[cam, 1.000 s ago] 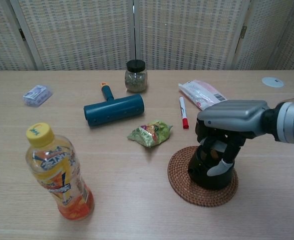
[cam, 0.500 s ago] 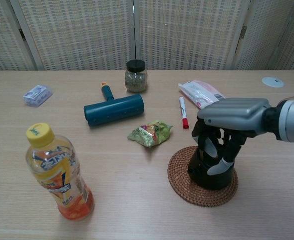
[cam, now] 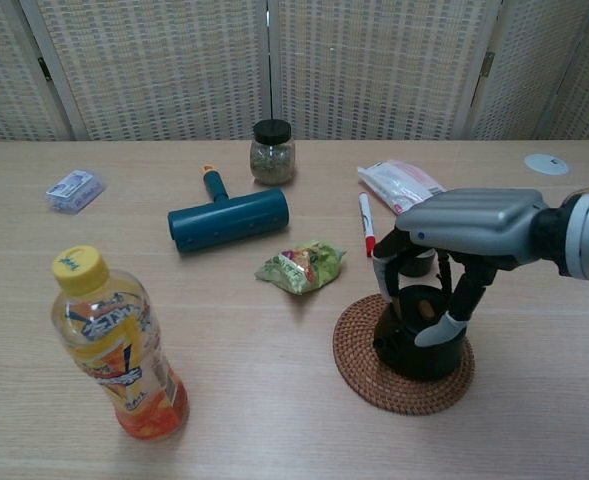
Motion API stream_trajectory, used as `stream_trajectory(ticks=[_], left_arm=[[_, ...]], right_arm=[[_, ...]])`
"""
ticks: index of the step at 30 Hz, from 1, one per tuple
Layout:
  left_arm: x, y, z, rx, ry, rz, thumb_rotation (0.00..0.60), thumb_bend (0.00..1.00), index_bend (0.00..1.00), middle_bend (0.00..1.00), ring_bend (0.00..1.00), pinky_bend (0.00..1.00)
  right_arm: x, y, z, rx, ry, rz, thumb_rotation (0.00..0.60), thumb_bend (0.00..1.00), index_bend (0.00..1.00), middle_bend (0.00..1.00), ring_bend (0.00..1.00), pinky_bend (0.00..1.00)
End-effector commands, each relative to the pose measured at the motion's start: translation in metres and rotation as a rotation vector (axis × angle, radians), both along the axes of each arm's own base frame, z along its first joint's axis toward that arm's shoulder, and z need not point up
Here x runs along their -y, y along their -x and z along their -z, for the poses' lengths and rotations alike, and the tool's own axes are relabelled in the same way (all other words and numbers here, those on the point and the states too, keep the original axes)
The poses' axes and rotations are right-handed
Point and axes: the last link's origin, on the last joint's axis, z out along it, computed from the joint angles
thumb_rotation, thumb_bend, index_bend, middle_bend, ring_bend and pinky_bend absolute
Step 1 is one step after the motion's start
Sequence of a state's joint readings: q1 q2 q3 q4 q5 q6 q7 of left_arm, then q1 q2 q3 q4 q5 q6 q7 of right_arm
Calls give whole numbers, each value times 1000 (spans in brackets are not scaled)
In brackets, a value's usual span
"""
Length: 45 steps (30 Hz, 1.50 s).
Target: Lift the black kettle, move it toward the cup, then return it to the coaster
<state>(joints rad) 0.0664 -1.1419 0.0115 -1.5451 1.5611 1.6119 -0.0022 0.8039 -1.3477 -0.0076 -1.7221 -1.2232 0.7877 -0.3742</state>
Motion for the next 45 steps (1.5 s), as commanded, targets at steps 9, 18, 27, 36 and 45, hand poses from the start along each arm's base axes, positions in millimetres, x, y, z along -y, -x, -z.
stream_trajectory(ticks=[9, 18, 27, 36, 45], left_arm=[[-5, -2, 2, -1, 7, 15, 600, 245, 148, 28, 74, 0], [-11, -5, 3, 3, 15, 36, 600, 245, 148, 28, 74, 0], [-18, -10, 4, 4, 27, 59, 600, 244, 148, 28, 74, 0], [-28, -19, 12, 21, 55, 100, 600, 244, 148, 28, 74, 0], [-35, -29, 18, 36, 67, 126, 600, 245, 148, 28, 74, 0]], right_arm=[[0, 0, -12, 17, 90, -46, 454, 0, 285, 252, 147, 100], [-4, 11, -34, 65, 255, -52, 597, 0, 227, 214, 116, 93], [-27, 41, -75, 30, 435, -44, 600, 0, 227, 232, 115, 93], [-65, 79, -122, 48, 571, 50, 600, 0, 227, 235, 115, 93], [-106, 110, -151, 58, 653, 148, 600, 0, 227, 235, 115, 93]])
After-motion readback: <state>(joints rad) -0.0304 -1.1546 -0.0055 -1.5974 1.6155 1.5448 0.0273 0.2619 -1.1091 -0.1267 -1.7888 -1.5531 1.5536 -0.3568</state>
